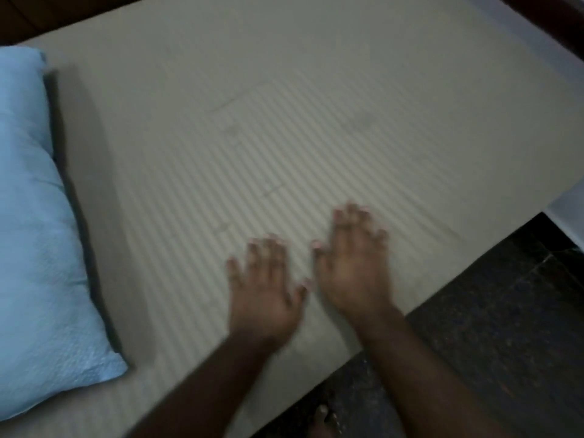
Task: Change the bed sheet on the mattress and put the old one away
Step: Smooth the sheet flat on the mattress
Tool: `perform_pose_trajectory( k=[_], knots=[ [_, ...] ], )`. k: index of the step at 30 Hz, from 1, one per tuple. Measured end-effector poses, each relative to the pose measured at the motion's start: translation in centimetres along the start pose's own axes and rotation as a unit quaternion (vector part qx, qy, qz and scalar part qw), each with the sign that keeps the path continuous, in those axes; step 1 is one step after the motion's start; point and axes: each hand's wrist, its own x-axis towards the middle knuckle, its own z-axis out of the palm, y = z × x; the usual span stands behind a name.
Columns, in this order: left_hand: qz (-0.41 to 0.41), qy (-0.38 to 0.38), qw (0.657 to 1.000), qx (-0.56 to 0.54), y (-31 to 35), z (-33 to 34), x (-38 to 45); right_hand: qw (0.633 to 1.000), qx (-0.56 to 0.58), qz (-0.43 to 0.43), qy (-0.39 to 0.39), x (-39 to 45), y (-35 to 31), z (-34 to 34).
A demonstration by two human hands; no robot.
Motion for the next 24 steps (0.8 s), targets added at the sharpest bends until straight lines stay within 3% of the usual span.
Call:
perform_pose_trajectory(
  k=[3,5,6,8,11,12,13,15,17,18,21,24],
  knots=[
    [0.193,-0.039,0.979,-0.054,2.1,-0.9,-0.2,0.991,0.050,-0.088,-0.088,3.7,-4.2,2.2],
    [0.215,-0.021,0.976,-0.030,-1.2,-1.3,1.4,0.992,0.019,-0.069,-0.102,4.8,-1.6,3.4],
    [0.171,-0.017,0.985,-0.015,-3.4,-1.5,2.5,0.994,-0.021,-0.042,-0.095,4.9,0.8,3.5],
    [0.000,0.000,1.000,-0.002,-8.8,-1.9,5.4,0.991,-0.087,0.074,-0.072,4.9,6.5,2.4],
    [-0.246,0.018,0.969,-0.015,-15.9,-3.1,8.6,0.951,-0.066,0.290,-0.086,5.9,9.8,-0.6],
    [-0.291,0.015,0.956,-0.029,-17.2,-3.4,9.3,0.957,-0.068,0.276,-0.064,6.6,8.1,-0.6],
    [-0.320,0.012,0.946,-0.038,-18.1,-3.6,9.7,0.975,-0.070,0.207,-0.042,7.2,5.1,-0.1],
    [-0.343,0.013,0.938,-0.044,-18.7,-3.5,10.1,0.999,-0.035,-0.005,-0.020,7.5,-3.4,2.9],
    [-0.339,0.004,0.940,-0.041,-18.4,-3.1,10.6,0.985,0.031,-0.162,-0.046,8.2,-11.5,5.3],
    [-0.332,-0.002,0.943,-0.038,-18.4,-3.1,11.2,0.976,0.047,-0.200,-0.073,9.2,-14.0,6.3],
    [-0.289,-0.003,0.957,-0.009,-18.8,-3.4,14.2,0.978,0.045,-0.196,-0.063,14.3,-12.9,8.6],
    [-0.275,0.004,0.961,-0.012,-18.1,-3.6,18.5,0.997,-0.053,-0.013,-0.052,18.6,-3.4,8.4]
  ],
)
